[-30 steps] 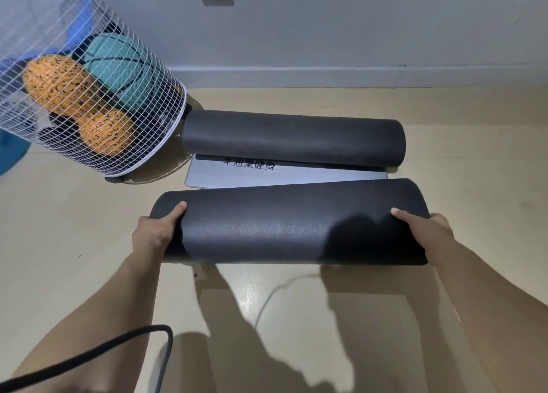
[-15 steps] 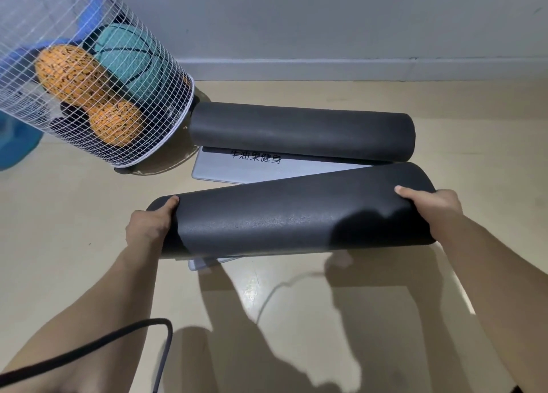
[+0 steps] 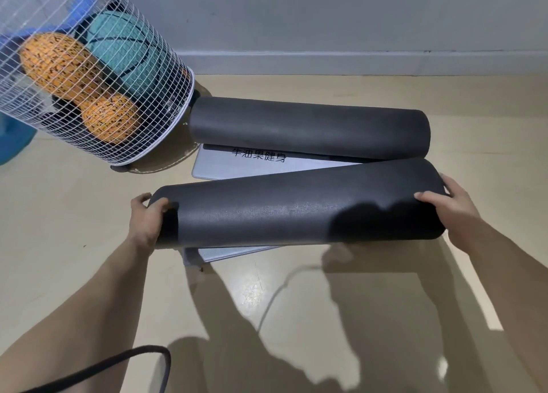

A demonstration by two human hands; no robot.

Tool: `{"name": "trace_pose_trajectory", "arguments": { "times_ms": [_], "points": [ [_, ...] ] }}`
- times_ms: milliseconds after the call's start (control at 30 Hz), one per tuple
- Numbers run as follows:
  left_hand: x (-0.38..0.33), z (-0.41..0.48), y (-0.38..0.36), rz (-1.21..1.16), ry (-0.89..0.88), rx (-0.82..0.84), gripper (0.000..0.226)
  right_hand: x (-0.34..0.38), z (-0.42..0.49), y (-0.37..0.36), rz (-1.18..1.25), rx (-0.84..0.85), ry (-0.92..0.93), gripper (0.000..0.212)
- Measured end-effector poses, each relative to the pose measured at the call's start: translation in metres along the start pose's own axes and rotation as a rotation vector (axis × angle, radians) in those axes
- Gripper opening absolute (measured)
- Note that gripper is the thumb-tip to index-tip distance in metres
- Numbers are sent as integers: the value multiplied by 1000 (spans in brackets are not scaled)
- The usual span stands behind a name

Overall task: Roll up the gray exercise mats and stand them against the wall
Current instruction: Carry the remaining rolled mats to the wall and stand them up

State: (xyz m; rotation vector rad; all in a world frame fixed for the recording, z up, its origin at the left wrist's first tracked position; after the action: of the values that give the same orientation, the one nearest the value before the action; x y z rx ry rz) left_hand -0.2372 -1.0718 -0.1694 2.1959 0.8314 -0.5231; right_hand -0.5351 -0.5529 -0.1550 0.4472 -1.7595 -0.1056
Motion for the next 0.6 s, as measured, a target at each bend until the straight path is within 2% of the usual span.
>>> {"name": "trace_pose_trajectory", "arguments": {
  "times_ms": [100,167,267,367,500,533,600],
  "points": [
    [0,-2,0,-30,-66,34,72,-5,3,3,-10,-28,-67,22],
    [-2,-6,2,11,-95,9,73,-4,1,0,-43,-79,-109,20],
    [-9,-11,14,120,-116,-78,78,-1,-17,-9,-109,-105,-212,30],
    [-11,-22,32,199,-81,-137,84,0,-43,-19,-135,-110,-286,30],
    [-17,-21,38,289,-79,-140,94,8,-46,-32,-242,-31,-309,41],
    [-18,-17,35,316,-91,-137,95,13,-43,-35,-322,-1,-314,49],
    [-15,-6,32,319,-97,-146,93,31,-35,-37,-694,35,-210,67]
  ]
}}
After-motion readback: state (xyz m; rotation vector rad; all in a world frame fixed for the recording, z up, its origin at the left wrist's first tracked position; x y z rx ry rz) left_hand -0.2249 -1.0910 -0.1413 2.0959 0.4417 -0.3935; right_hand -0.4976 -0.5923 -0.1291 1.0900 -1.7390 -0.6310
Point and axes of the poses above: each hand's wrist, its own z-axis towards the middle knuckle, its own y-axis out of the back of the hand, x = y × z, the point moved 5 cm from there along z, towards the middle knuckle, and after that the axes turned 14 degrees about y, right-handed, at the moved point
